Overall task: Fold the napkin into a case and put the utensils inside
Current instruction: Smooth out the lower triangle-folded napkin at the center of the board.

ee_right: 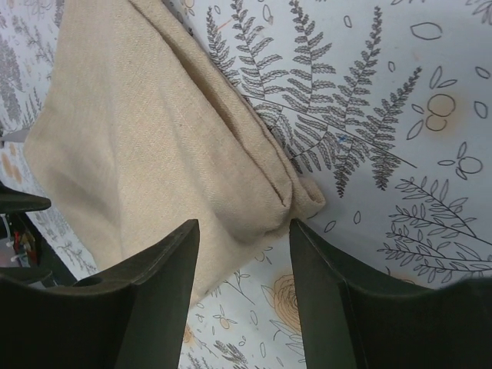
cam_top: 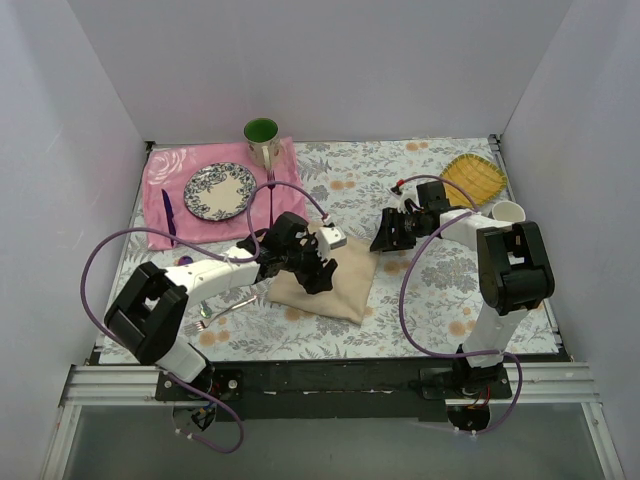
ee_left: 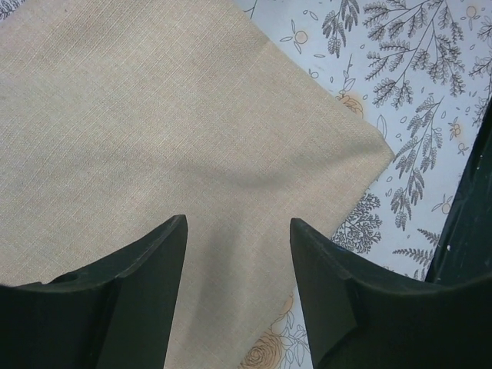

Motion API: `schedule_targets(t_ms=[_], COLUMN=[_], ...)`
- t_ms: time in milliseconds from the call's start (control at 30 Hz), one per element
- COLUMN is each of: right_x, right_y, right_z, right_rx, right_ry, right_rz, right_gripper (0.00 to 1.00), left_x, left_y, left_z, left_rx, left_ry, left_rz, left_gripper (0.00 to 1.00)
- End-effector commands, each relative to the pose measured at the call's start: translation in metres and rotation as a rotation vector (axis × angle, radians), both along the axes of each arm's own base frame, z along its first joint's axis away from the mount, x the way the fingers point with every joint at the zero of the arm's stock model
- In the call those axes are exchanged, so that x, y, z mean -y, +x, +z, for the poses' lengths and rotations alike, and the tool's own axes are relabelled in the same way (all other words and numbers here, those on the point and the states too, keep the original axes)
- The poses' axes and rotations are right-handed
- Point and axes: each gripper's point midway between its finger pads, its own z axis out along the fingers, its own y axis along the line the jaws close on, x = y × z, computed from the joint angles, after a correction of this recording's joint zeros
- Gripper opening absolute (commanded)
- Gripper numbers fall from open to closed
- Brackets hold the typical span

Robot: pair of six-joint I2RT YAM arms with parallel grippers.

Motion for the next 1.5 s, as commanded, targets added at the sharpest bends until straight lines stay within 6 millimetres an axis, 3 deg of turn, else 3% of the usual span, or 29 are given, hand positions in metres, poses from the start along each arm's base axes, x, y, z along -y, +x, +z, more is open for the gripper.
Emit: schedule_targets(t_ms=[0,200,300,533,800,1000,1467], right_x=[0.002,-0.004,-0.01,-0.012,-0.012,-0.012,-0.01], right_y=[0.016,0.015,0.016,0.025,0.038,0.046,0.038], right_z=[0.005,0.003,0.011,0.028,0.032,0.045,0.011], right_rx=[0.029,0.005,0.013,0.07,0.095,0.153,0.052], right_ry=[-0.028,0.002,0.04,0.061,0.05,0.051,-0.011], right_rz=[-0.036,-0.027,-0.012,-0.017,-0.028,-0.044,-0.017], right_gripper=[0.59,0.58,0.53,0.45,0.45,0.45,0.43], left_x=[-0.001,-0.008,-0.014,-0.021,-0.026,-0.025,-0.024], left_y=[0.005,-0.007,-0.011,-0.017,-0.022,-0.023,-0.02], left_z=[-0.011,-0.043,-0.057,-0.07,-0.075,-0.074,-0.073], left_rx=[0.004,-0.04,-0.052,-0.058,-0.056,-0.055,-0.051], left_ry=[0.023,0.083,0.119,0.151,0.169,0.164,0.163], left_rz=[0.001,-0.058,-0.068,-0.099,-0.117,-0.121,-0.118], left_gripper=[0.53,0.46,0.44,0.42,0.4,0.4,0.4])
